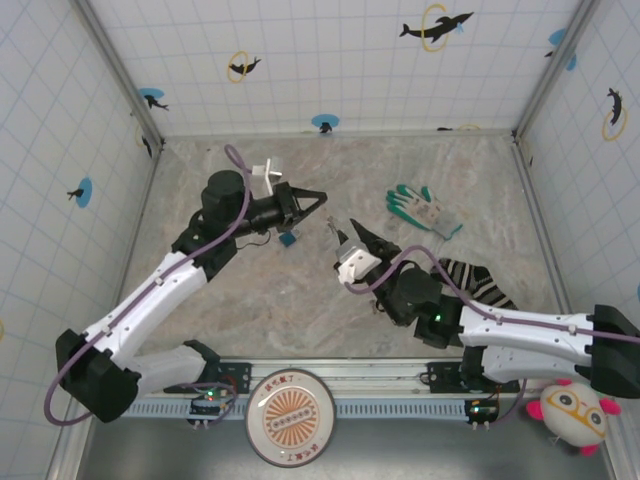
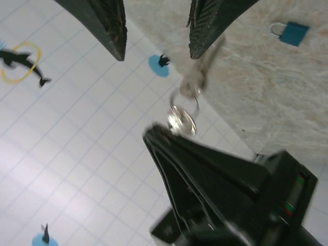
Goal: Unlock with the key
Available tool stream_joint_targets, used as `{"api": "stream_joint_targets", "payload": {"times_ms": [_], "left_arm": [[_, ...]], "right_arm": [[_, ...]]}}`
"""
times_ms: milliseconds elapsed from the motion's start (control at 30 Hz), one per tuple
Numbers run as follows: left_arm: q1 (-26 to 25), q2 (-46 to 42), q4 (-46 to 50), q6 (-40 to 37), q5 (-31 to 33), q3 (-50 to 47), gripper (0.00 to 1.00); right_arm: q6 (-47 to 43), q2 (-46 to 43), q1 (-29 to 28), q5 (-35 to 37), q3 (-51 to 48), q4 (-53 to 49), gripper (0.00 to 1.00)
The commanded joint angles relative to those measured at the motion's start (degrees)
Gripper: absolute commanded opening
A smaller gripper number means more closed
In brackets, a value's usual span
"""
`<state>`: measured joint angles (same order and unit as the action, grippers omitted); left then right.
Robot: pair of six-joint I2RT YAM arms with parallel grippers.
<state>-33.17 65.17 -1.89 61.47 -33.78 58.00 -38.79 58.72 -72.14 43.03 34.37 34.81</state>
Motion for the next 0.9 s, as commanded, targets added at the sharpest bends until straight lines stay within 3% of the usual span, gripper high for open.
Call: {"api": "stream_joint_targets", "payload": {"times_ms": [0,100,167,267,333,433,533,733,867], "left_arm": [[0.27,-2.20,9.01,-10.17,10.00,3.97,0.00],[0.23,-3.14,10.19,-14.25,15.51,3.90,0.00],[0.25,-4.18,9.66,-16.35,18.74,2.47,0.00],[0.25,-5.75,7.12,-18.13,22.07,-0.38,0.00],[0.12,-6.94,3.66,-18.77,22.62,-2.85,0.00],[-0.42,-8.30,-0.93,-20.20,23.47,-6.12,0.00],[-1.53,-8.88,-4.28,-21.15,24.38,-8.22,0.00],[-4.31,-9.08,-12.99,-20.11,23.86,-10.76,0.00],[-4.99,-9.05,-19.25,-17.40,21.85,-12.34,0.00]], "right_arm": [[19.67,-2.58,3.04,1.64,4.00,-11.05,0.38],[39.86,-2.62,8.28,-0.64,8.91,-22.52,0.38],[51.93,-1.94,13.67,-10.18,11.97,-29.46,0.38],[63.07,-0.80,20.19,-23.64,13.57,-30.95,0.45],[69.93,-0.12,24.27,-33.29,12.76,-26.76,0.48],[82.84,1.40,29.62,-44.48,8.24,-12.72,0.53],[91.05,3.36,31.27,-48.24,4.64,0.99,0.47],[98.98,9.44,31.01,-58.58,4.56,18.14,0.40],[104.14,13.26,30.78,-61.59,4.59,28.41,0.43]]}}
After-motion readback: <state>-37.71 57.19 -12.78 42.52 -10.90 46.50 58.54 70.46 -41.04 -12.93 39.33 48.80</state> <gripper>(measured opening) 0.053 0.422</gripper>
